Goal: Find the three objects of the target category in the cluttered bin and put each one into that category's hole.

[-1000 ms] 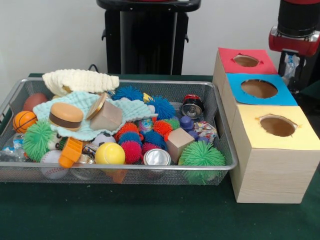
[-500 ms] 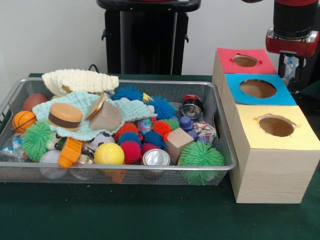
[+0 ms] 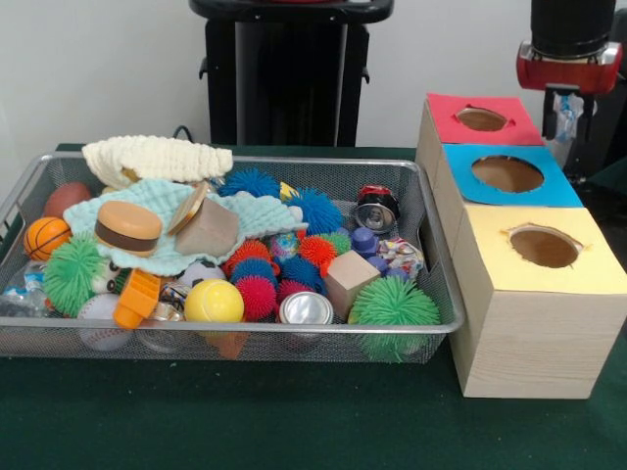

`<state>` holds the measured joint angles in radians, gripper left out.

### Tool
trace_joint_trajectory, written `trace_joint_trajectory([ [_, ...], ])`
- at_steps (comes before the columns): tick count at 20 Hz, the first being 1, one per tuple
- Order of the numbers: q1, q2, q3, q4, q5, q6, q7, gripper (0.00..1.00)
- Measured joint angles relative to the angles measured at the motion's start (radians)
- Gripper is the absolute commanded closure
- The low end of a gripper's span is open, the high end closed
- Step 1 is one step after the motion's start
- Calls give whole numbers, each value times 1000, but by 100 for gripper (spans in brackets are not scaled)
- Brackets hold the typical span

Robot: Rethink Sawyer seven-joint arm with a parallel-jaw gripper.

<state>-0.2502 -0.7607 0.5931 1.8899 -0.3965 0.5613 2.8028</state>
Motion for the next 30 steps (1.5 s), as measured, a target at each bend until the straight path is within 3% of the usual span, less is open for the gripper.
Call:
trace_joint_trajectory([
  [8,-12,-147,17,36,44,123,0,100],
  [13,5,-194,26,36,61,178,0,100],
  [22,44,-190,36,34,61,186,0,100],
  [30,-63,-167,79,68,50,172,0,100],
])
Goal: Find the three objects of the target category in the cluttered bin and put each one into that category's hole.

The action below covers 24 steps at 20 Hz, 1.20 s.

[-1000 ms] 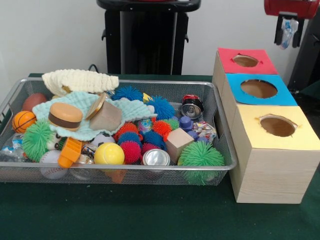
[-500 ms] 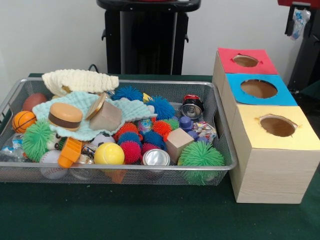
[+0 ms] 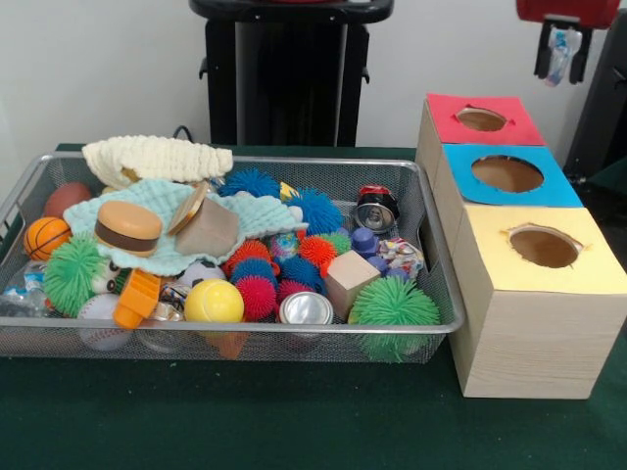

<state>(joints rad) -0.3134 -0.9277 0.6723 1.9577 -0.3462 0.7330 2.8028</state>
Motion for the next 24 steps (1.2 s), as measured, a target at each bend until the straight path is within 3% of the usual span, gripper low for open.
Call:
trace_joint_trajectory([
  [7,-100,19,15,29,-65,-20,0,100],
  [13,-134,26,22,36,-105,-20,0,100],
  [17,-71,76,11,-5,-163,-20,0,100],
  [24,42,139,11,-72,-184,-20,0,100],
])
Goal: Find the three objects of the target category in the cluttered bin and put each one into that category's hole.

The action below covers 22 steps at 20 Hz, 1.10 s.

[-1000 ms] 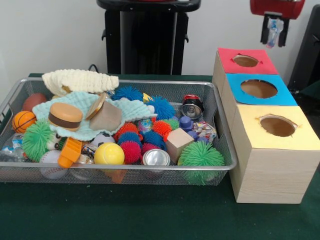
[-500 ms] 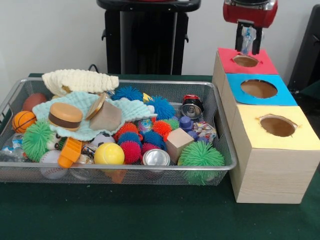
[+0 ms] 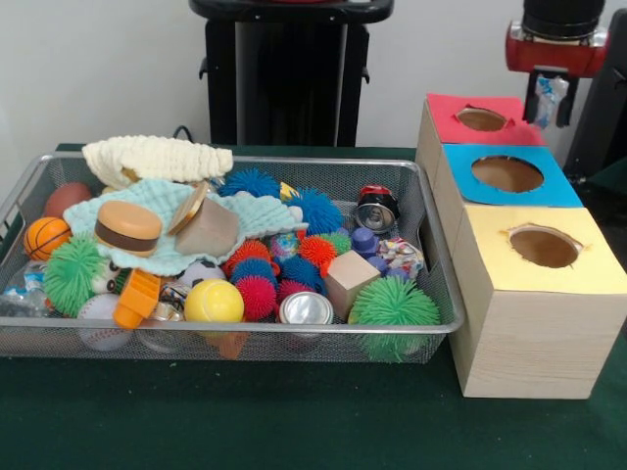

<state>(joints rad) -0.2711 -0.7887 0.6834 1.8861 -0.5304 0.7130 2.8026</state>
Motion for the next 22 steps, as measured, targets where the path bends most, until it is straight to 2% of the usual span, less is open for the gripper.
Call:
trace_joint_trajectory([
  [3,40,14,0,-18,0,0,0,100],
  [8,62,23,0,-31,-1,0,0,100],
  [22,47,48,-11,-61,-5,0,0,100],
])
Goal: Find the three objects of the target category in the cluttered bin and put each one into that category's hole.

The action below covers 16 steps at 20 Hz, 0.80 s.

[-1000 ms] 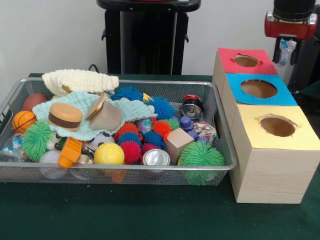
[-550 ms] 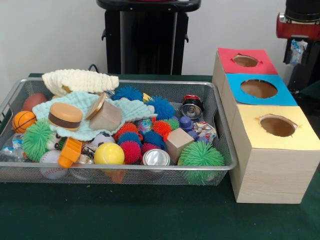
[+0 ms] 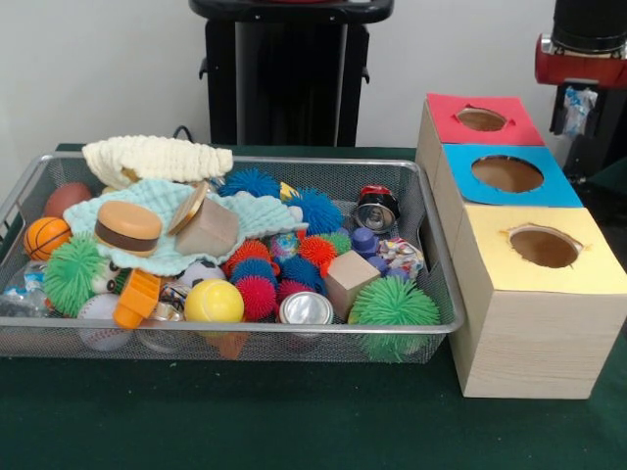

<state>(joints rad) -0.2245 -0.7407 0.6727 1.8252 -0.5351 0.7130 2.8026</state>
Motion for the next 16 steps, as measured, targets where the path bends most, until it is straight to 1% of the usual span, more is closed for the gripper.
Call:
trace_joint_trajectory([
  [6,-46,21,1,-1,-1,0,0,100],
  [16,-96,28,1,-19,0,0,0,100],
])
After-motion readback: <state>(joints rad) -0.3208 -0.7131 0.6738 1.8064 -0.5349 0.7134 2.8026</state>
